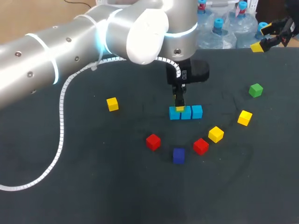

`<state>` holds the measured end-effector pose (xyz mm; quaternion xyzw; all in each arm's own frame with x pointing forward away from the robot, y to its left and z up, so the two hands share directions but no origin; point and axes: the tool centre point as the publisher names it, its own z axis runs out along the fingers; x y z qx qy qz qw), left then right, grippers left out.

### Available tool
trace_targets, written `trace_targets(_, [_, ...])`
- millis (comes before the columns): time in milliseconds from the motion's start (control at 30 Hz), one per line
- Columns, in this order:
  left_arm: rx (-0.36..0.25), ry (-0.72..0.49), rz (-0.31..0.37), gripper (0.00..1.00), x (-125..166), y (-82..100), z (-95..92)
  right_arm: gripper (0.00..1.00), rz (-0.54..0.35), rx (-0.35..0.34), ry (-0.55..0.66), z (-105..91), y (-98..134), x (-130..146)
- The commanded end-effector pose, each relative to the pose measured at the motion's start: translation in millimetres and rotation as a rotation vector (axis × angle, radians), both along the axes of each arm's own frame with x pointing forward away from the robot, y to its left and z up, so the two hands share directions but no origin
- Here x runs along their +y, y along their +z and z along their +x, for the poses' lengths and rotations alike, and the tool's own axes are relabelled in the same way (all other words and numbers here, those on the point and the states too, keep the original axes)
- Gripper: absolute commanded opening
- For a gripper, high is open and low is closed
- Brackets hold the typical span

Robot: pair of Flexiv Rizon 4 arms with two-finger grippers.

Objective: Place the blue cubes, place green cubes on the blue cubes, place the yellow cubes on the green cubes, then place the red cubes on the yellow cubes, and place purple cube on the red cubes.

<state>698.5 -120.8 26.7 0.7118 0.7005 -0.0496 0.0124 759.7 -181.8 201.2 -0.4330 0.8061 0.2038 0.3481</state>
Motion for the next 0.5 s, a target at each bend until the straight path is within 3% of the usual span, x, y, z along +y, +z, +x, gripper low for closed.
trace_targets(33, [0.013,-0.002,0.006,0.00,-1.2,-2.2,4.8,1.00,0.000,-0.001,-0.001,-0.4,-0.2,0.1])
trace_targets(500, [0.016,0.003,0.001,0.00,-0.4,-5.2,4.6,1.00,0.000,-0.001,-0.001,-0.4,-0.2,0.1])
